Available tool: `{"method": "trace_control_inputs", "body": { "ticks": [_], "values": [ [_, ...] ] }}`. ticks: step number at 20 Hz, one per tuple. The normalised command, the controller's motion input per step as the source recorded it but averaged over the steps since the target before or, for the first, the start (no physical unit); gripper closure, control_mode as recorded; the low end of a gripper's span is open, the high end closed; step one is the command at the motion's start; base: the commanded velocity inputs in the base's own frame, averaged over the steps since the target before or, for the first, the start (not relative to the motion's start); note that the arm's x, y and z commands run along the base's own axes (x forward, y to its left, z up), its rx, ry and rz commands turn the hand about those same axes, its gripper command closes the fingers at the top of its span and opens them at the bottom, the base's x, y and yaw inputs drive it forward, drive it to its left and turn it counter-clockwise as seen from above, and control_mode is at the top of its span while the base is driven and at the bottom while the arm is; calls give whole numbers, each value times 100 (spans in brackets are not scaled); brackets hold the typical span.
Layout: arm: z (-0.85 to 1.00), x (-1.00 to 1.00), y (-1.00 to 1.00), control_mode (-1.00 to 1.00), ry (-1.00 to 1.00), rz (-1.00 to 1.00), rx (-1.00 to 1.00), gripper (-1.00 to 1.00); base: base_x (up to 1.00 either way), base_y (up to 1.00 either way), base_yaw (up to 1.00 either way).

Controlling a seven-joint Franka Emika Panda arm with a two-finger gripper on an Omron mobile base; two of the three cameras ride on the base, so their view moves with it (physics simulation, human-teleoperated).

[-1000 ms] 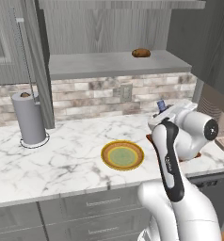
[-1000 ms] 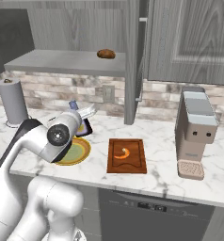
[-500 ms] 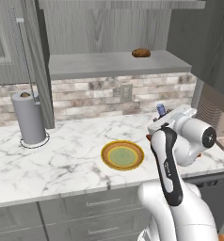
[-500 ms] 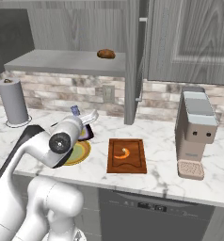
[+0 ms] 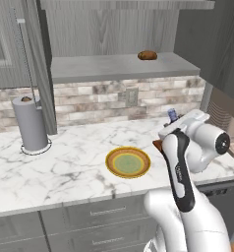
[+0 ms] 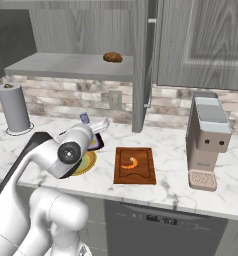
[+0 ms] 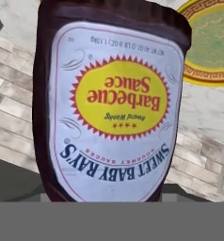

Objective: Pick the shrimp from the plate and place it on the cutting board. Then pick the condiment bottle from the cabinet and place it next to the cutting board.

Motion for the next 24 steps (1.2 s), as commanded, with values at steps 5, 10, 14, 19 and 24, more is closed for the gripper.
{"method": "trace_control_inputs", "body": {
  "ticks": [5,10,14,19,24],
  "values": [
    [0,-1,-22,-100,0,1,0,100,0,0,0],
    [-9,-5,-20,-100,0,5,3,100,0,0,0],
    [-29,-4,-24,-100,0,9,5,100,0,0,0],
    [-25,0,-20,-100,-3,9,8,100,0,0,0],
    [-2,0,-15,-100,-5,8,8,100,0,0,0]
  ]
}}
